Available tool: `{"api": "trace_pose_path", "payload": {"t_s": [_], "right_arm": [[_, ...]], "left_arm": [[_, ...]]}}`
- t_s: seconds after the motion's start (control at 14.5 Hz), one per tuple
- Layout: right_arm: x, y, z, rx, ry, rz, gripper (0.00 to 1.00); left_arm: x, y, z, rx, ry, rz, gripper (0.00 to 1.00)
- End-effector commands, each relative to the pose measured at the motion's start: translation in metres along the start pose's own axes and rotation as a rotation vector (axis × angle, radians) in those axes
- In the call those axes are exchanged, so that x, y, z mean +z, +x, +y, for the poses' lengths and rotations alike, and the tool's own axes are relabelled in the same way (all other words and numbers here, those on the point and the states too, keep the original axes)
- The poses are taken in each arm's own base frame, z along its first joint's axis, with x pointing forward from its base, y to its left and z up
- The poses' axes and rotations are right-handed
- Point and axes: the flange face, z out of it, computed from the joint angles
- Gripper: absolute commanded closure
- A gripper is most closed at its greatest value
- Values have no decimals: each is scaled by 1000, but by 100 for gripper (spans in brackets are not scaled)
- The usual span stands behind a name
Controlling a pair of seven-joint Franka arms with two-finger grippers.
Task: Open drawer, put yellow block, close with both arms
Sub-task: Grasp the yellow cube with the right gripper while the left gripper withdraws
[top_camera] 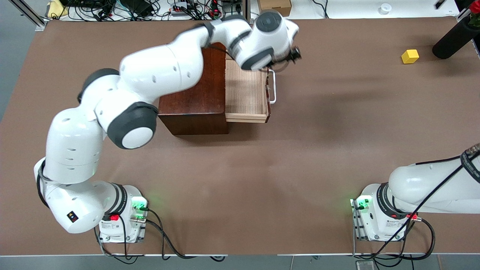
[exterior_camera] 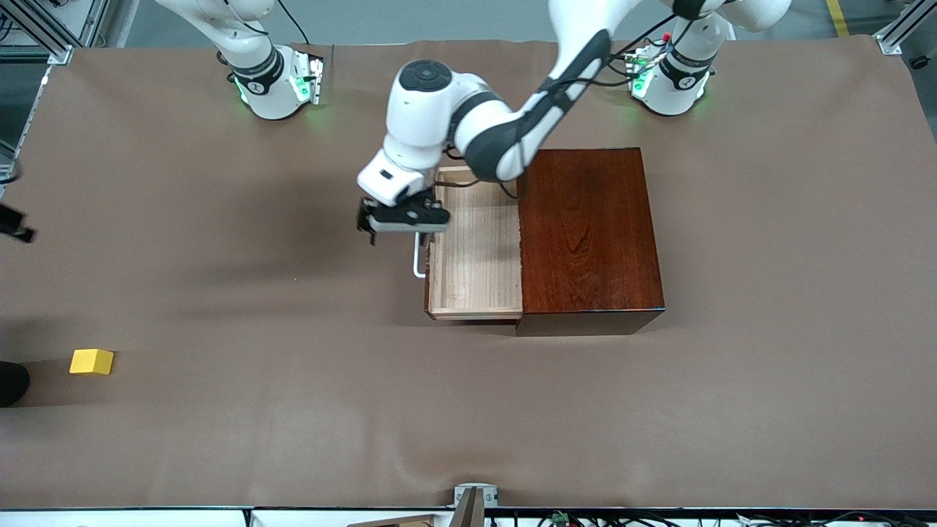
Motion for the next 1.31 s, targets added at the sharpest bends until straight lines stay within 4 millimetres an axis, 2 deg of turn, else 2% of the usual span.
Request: {"api": "trace_pose_path", "payload": {"t_s": [0.0,0.07,0.14,0.35,0.48,0.69,0.83,0.97,1.1,1.24], "right_arm": [[16,38,40,-38,-21,3,0],[15,44,45,-35,-34,12,0],[26,53,55,-29,-44,10,0],[64,73,71,-25,-59,-11,0],[107,91,75,-31,-62,-2,0],[180,103,78,-20,-42,-56,0],[227,113,84,-24,-44,-36,0],[274,112,100,0,-30,-41,0],[313,112,112,9,-31,-21,0],[341,112,114,10,-25,-13,0]], "left_arm": [[-44,83,-51,-124,77,21,0],[-54,110,-72,-165,109,27,0],[-68,135,-92,-198,132,35,0],[-105,187,-136,-288,154,70,0],[-118,212,-168,-328,208,74,0],[-132,244,-221,-304,295,42,0],[-143,261,-255,-266,343,8,0],[-150,267,-278,-239,384,-34,0],[-158,272,-302,-203,406,-63,0],[-166,278,-323,-182,412,-76,0]]}}
